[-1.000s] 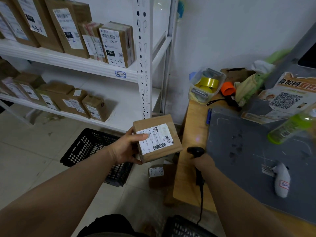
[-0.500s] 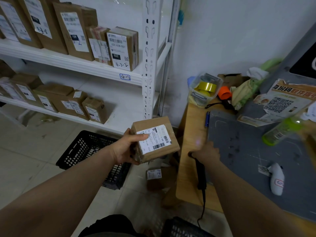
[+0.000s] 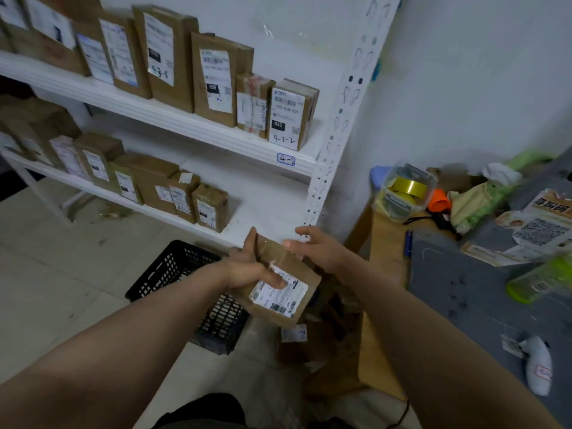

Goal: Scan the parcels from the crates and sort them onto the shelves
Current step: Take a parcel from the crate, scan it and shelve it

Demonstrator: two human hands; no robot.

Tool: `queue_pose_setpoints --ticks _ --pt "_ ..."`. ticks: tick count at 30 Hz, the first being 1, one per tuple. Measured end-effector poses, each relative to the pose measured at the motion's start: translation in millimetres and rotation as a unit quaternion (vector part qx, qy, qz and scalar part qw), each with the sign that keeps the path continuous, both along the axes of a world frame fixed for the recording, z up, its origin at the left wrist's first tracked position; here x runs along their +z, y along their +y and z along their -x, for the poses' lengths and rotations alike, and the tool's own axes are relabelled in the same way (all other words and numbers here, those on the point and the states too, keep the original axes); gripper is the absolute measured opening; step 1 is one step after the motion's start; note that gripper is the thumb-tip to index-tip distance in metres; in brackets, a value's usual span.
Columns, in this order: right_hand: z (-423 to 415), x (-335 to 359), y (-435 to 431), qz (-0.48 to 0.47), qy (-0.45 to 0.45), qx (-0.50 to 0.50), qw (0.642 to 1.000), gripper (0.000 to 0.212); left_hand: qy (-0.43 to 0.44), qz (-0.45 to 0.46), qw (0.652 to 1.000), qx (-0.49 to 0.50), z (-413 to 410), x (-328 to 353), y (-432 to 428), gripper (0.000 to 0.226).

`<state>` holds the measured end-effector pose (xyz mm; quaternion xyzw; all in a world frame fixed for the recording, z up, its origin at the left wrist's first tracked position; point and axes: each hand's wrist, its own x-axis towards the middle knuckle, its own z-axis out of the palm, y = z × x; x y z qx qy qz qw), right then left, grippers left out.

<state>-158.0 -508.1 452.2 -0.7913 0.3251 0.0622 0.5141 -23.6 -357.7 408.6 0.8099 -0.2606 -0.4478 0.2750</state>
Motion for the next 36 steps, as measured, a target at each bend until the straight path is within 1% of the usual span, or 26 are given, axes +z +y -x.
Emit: queue_pose_setpoints --ticks 2,3,5,7,8,10,12,14,15,16,17,18,19,20,21,22,25,27,29,31,33,36 --pt "-23.0 9.1 20.7 -0.024 0.037 0.023 0.999 0.084 -0.054 -0.011 0.998 -0.036 -12.6 14.0 11.9 0.156" --pt "-34.3 10.4 29.8 -0.037 0.046 0.040 0.997 0.078 -0.077 -0.011 0.996 -0.049 -19.8 20.6 17.6 0.152" --pt "-49.6 22.9 54.0 -0.050 0.056 0.066 0.995 0.055 -0.123 -0.017 0.990 -0.071 -33.7 36.3 30.1 0.145" --pt "-60.4 31.2 73.3 -0.057 0.064 0.062 0.994 0.029 -0.142 -0.020 0.986 -0.081 -50.7 43.7 43.8 0.143" --pt "-66.2 38.3 86.5 -0.062 0.065 0.057 0.994 0.020 -0.140 -0.021 0.986 -0.083 -59.0 44.9 52.0 0.143" --pt "-78.7 49.0 110.6 -0.081 0.074 0.048 0.993 0.013 -0.127 -0.025 0.987 -0.090 -76.4 40.2 67.9 0.144" --pt "-90.9 37.7 122.8 -0.111 0.095 0.015 0.989 0.014 -0.103 -0.019 0.990 -0.094 -91.3 30.8 83.6 0.143" --pt "-103.0 20.1 131.4 -0.135 0.120 -0.027 0.983 0.031 -0.070 0.020 0.994 -0.082 -104.0 21.2 97.3 0.141" --pt "-108.2 7.9 133.2 -0.154 0.127 -0.062 0.978 0.038 -0.042 0.052 0.996 -0.053 -110.9 13.5 102.2 0.139" --pt "-111.6 -0.9 135.1 -0.171 0.130 -0.101 0.971 0.045 -0.002 0.095 0.995 0.001 -116.3 9.9 106.6 0.136" --pt "-114.3 -14.7 131.3 -0.198 0.128 -0.147 0.961 0.052 0.046 0.136 0.986 0.080 -123.3 3.4 108.8 0.129" --pt "-116.4 -22.3 129.0 -0.228 0.129 -0.195 0.945 0.056 0.098 0.174 0.967 0.162 -130.4 -4.1 108.7 0.118" --pt "-119.3 -29.1 125.8 -0.255 0.119 -0.230 0.932 0.054 0.139 0.190 0.945 0.227 -136.6 -11.4 107.2 0.103" --pt "-123.7 -32.8 122.7 -0.274 0.105 -0.252 0.922 0.050 0.165 0.187 0.931 0.268 -144.1 -23.2 103.4 0.088" --pt "-129.9 -38.3 116.8 -0.274 0.091 -0.257 0.922 0.046 0.184 0.176 0.923 0.288 -150.6 -34.5 98.3 0.080" --pt "-136.2 -40.5 111.9 -0.266 0.079 -0.251 0.927 0.044 0.196 0.162 0.921 0.296 -153.3 -42.0 92.7 0.072" --pt "-158.6 -57.1 89.8 -0.223 0.058 -0.236 0.944 0.045 0.211 0.132 0.917 0.311 -154.7 -44.4 72.8 0.034" --pt "-169.8 -66.9 71.1 -0.231 0.053 -0.240 0.941 0.042 0.256 0.110 0.907 0.317 -157.7 -42.6 55.1 0.023" --pt "-181.0 -73.9 47.9 -0.227 0.042 -0.248 0.941 0.041 0.292 0.092 0.902 0.304 -164.5 -38.1 36.0 0.021" --pt "-193.3 -83.0 20.9 -0.213 0.024 -0.265 0.940 0.046 0.298 0.092 0.901 0.301 -174.7 -40.2 12.1 0.021" --pt "-206.5 -87.6 -3.6 -0.210 0.022 -0.270 0.939 0.044 0.281 0.101 0.904 0.306 -184.5 -42.6 -15.1 0.024" --pt "-223.0 -97.9 -37.1 -0.183 0.046 -0.260 0.947 0.042 0.252 0.109 0.908 0.317 -194.3 -50.7 -52.0 0.022"
